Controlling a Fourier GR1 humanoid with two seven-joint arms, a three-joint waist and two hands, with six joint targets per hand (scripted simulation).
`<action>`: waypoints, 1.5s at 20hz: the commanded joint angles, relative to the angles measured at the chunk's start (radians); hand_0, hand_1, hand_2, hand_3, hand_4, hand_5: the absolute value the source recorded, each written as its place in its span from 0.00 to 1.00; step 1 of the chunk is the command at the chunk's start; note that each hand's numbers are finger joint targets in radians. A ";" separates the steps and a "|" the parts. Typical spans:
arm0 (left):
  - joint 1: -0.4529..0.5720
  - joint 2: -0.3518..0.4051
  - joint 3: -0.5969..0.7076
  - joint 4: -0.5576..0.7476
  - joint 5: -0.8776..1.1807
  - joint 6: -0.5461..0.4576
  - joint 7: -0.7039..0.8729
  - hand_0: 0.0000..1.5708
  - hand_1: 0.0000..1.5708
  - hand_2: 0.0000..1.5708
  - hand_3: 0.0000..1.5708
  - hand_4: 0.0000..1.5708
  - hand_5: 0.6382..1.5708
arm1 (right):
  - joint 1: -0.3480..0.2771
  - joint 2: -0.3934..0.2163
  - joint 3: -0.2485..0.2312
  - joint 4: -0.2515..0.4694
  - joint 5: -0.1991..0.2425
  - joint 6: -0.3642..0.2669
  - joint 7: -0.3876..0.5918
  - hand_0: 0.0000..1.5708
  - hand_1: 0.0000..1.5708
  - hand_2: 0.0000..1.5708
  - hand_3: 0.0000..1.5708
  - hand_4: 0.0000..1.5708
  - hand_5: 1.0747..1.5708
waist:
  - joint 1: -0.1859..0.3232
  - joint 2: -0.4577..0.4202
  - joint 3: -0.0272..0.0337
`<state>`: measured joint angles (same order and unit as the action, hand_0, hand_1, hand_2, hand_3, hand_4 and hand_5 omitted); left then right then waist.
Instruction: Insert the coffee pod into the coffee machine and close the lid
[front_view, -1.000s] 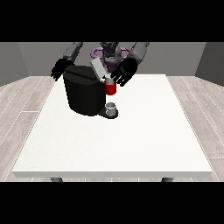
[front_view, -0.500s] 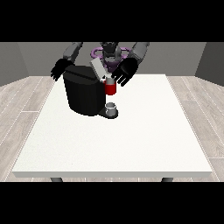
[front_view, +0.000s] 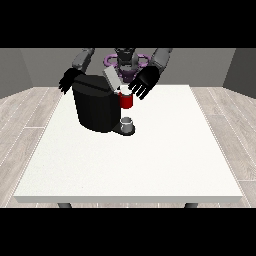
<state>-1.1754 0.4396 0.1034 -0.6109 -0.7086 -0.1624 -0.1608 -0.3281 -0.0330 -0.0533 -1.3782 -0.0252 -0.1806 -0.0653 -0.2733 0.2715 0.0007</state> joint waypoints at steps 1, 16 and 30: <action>-0.005 -0.007 -0.046 -0.001 -0.047 -0.011 0.001 0.00 0.00 0.24 0.07 0.00 1.00 | -0.027 -0.020 -0.021 0.016 -0.025 0.026 0.009 0.00 0.00 0.00 0.00 0.26 1.00 | -0.010 0.013 -0.0002; 0.025 0.007 -0.032 -0.020 -0.055 -0.062 0.006 0.00 0.00 0.00 0.00 0.00 1.00 | 0.057 -0.024 -0.052 0.078 -0.045 0.036 -0.054 0.00 0.00 0.00 0.00 0.23 1.00 | 0.030 -0.069 -0.0001; 0.261 -0.192 0.186 -0.047 0.228 -0.042 -0.050 0.00 0.00 0.00 0.00 0.16 1.00 | 0.204 -0.034 -0.080 0.054 -0.081 0.059 -0.065 0.00 0.00 0.00 0.00 0.28 1.00 | 0.167 -0.318 -0.0019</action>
<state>-0.9963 0.3003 0.2024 -0.6518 -0.5921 -0.2064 -0.1623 -0.1733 -0.0521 -0.1130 -1.3186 -0.0807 -0.1497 -0.1114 -0.1506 0.0200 -0.0003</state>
